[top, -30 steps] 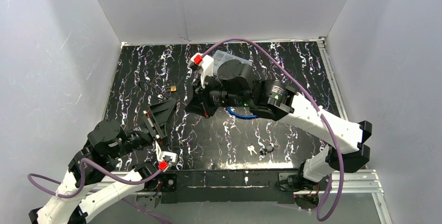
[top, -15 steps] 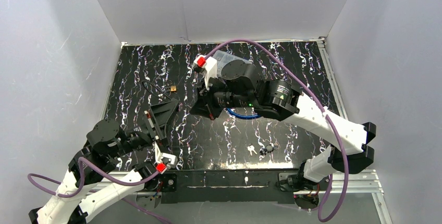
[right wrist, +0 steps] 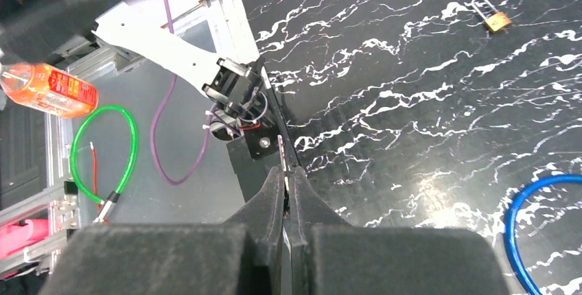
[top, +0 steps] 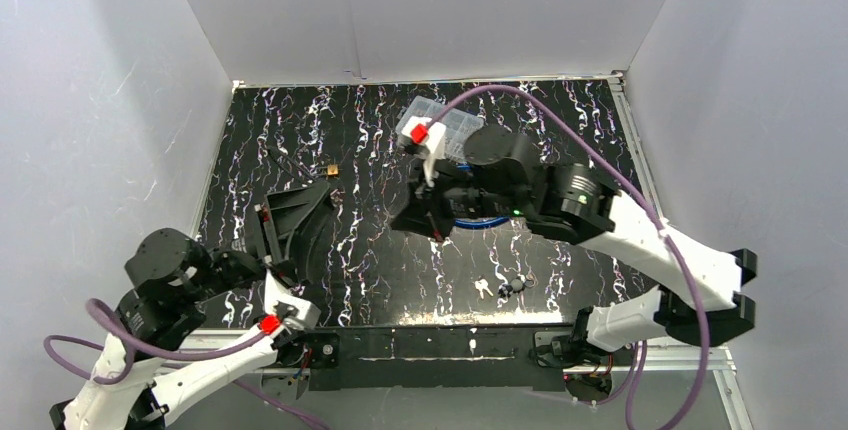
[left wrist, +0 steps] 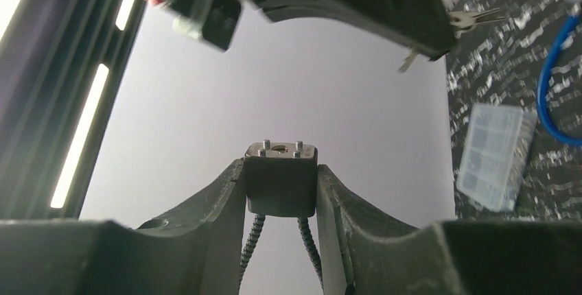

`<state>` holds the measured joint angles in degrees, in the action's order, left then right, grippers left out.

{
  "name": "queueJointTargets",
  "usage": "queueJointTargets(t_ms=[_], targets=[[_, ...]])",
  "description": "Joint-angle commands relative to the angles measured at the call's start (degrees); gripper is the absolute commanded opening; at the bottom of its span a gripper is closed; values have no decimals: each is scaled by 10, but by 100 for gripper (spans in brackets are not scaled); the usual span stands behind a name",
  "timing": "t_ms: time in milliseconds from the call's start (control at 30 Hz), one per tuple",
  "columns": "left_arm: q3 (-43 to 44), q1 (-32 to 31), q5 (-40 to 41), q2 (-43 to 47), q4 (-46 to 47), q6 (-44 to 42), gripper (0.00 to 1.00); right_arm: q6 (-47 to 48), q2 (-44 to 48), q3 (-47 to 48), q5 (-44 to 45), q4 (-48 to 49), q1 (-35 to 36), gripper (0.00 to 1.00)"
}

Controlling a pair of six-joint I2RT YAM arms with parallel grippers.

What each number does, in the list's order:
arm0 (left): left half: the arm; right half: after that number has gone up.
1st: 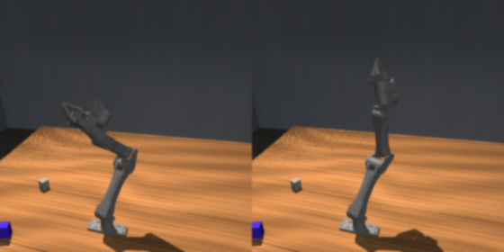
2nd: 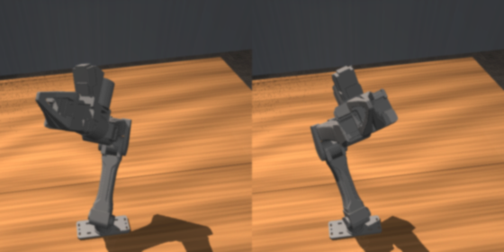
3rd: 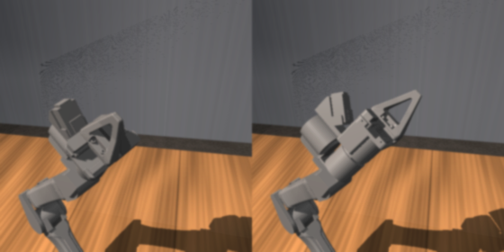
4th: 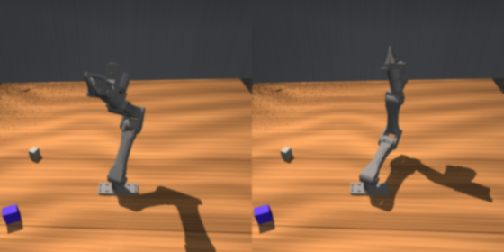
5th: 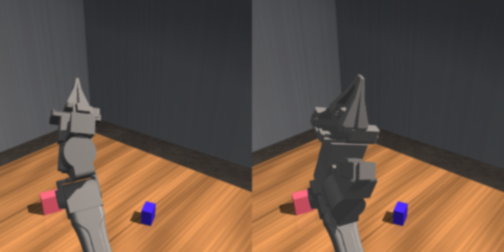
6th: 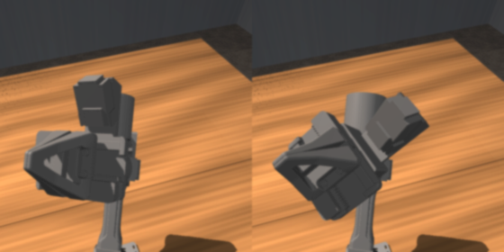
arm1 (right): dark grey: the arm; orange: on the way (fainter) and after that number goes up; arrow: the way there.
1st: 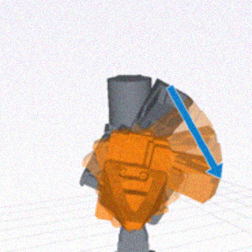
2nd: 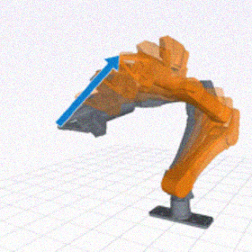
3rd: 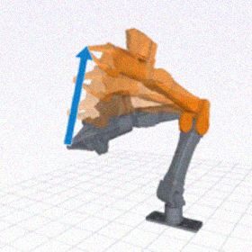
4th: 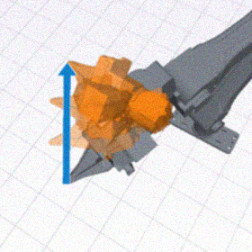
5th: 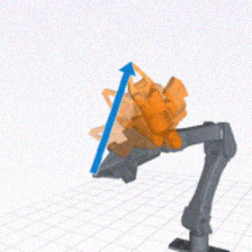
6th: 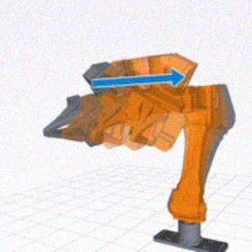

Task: Unlock with the key

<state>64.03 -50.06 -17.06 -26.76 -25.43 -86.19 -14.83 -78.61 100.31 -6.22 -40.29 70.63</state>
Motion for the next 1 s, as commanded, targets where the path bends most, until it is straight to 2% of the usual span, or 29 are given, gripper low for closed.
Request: queueJointTargets(t_ms=[0,167,367,767,867,967], targets=[[52,-2,-63,-18,49,90,0,39,75,-37,33,28,-13,1],[88,-1,-137,-42,60,128,0,32,107,-67,4,57,-58,1],[113,-1,-186,-64,71,141,0,28,106,-68,-36,71,-95,1],[115,-1,-192,-68,73,124,0,18,102,-60,-76,84,-110,1],[118,-1,-209,-70,73,103,0,19,101,-58,-78,84,-111,1],[124,-1,-240,-74,50,34,0,26,92,-47,-83,79,-112,1]])
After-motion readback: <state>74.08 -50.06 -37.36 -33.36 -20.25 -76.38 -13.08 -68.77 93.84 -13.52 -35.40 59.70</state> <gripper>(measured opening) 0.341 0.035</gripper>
